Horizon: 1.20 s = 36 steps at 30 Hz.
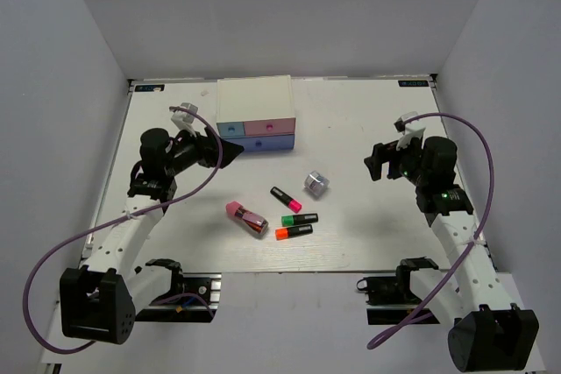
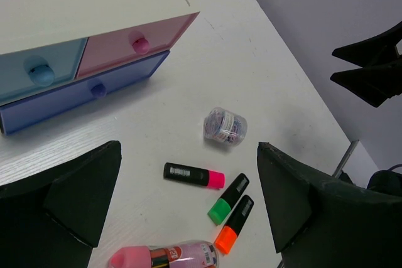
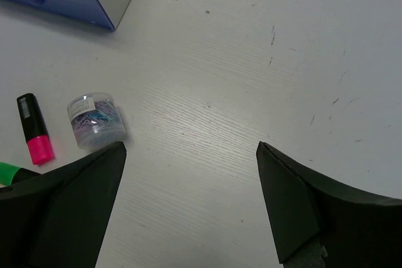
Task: Sort the stationery into containers
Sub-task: Open the drawer
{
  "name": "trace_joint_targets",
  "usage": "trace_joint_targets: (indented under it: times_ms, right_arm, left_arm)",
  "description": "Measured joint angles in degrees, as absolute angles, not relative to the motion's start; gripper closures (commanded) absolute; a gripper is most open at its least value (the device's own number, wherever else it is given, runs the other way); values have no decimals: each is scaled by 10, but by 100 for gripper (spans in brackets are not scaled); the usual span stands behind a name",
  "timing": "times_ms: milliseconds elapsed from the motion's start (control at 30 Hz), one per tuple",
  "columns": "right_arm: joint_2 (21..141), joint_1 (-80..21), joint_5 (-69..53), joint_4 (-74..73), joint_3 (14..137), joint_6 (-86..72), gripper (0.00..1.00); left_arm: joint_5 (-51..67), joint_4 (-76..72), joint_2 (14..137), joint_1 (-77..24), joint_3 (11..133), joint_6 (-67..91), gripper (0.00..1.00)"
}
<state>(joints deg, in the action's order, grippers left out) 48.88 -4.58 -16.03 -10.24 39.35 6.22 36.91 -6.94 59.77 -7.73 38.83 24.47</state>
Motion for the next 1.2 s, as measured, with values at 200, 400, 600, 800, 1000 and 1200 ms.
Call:
trace_joint_targets:
  times_ms: [200, 400, 600, 800, 1000, 1200]
  right_arm:
    - [489, -49, -160, -104, 394, 77, 10]
    - [493, -51, -169, -112, 394, 117, 10]
    - [511, -57, -160, -132, 394, 156, 10]
    - [511, -66, -153, -136, 394, 185, 10]
    - [511, -78, -134, -136, 394, 190, 10]
    - [509, -88, -143, -138, 394, 195, 31]
  left_arm:
    - [375, -91, 596, -93, 381, 244, 0]
    - [371, -89, 597, -130, 379, 237, 0]
    - [305, -19, 638, -170, 402, 206, 0]
    - [185, 75, 681, -202, 435, 189, 0]
    - [52, 115, 693, -211, 475, 171, 15]
    - [-4, 106, 717, -211, 485, 161, 50]
